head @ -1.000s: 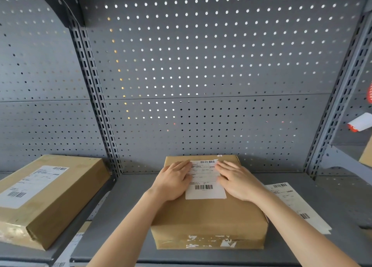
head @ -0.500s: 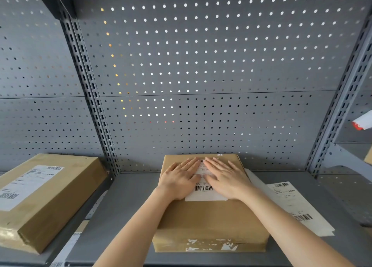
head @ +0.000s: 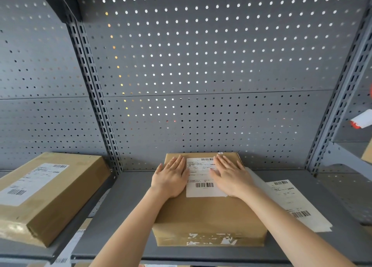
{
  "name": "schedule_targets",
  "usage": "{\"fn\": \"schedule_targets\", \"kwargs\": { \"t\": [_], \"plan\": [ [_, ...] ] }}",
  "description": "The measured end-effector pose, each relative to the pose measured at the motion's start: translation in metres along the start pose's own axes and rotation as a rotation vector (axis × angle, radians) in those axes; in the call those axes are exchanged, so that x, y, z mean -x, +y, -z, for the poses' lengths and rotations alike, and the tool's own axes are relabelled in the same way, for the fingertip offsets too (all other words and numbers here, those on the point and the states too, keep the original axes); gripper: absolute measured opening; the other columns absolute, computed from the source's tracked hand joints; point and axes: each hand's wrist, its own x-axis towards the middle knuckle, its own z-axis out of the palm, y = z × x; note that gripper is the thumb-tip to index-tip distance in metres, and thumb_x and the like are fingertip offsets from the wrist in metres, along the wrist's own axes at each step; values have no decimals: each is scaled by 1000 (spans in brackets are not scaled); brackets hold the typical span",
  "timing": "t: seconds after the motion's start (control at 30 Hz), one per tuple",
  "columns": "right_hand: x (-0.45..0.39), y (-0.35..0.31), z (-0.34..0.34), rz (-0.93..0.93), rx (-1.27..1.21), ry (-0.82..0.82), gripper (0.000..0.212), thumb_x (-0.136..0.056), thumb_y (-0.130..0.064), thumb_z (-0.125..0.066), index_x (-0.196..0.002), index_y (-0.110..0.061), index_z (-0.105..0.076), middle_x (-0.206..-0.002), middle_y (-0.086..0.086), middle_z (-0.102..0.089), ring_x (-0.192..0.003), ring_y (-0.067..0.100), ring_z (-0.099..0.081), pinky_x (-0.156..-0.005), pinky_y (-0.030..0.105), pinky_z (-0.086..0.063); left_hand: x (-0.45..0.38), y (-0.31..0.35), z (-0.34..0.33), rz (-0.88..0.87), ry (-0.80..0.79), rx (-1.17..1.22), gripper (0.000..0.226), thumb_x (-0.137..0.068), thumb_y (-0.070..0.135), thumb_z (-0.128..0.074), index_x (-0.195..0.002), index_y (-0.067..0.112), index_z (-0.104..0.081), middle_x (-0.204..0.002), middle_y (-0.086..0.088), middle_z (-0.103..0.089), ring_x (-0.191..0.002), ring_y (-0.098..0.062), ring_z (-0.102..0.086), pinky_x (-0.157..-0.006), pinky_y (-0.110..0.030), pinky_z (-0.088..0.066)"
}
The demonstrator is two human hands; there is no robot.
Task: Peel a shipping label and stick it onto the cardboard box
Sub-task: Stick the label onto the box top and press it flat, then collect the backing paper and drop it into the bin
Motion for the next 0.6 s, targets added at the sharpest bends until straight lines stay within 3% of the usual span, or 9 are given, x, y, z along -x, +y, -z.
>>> {"fn": "schedule_targets", "kwargs": {
  "t": [0.4,0.6],
  "plan": [
    [18,23,5,33,-38,55,58,-100,-46,-15,-151,-20,-9,-160,-5,-3,-147,9,0,-120,35,0,11,31,3,-43,71,63,55,-101,40,-16,-152,21,-13,-160,7,-11,-147,-8,-7,-120,-34,-4],
    [34,49,15,-17,-69,175,55,-100,-45,-22,-150,-21,-21,-158,-6,-19,-146,11,-16,-119,34,-12,14,75,11,-178,202,60,47,-101,34,-25,-146,21,-32,-153,6,-34,-140,-15,-30,-113,-30,-19]
  ]
}}
